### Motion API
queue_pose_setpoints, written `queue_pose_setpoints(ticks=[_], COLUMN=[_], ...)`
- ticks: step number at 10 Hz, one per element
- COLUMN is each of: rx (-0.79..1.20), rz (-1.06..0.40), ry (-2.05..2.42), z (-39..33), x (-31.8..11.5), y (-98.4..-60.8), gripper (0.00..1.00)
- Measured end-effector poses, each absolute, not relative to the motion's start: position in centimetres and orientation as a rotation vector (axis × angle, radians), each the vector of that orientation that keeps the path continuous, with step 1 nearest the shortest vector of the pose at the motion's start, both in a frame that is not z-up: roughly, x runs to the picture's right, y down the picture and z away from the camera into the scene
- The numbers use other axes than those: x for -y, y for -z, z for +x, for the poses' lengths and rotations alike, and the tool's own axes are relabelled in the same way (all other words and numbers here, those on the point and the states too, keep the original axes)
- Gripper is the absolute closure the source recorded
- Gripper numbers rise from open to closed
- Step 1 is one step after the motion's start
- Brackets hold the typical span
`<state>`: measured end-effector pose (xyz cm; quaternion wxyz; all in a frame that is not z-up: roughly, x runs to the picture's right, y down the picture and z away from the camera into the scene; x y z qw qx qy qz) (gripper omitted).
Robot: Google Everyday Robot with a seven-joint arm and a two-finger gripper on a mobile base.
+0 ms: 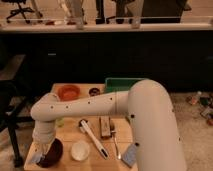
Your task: Wipe purple bowl with towel
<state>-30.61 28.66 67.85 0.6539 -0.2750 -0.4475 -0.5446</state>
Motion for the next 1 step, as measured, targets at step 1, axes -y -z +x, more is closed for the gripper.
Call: queue_pose_setpoints(ticks=[1], rx=[1.033], rz=[-0.631], ry=[1.235], z=[-30.62], x=[-29.47], y=[-67.44], gripper=[1.00])
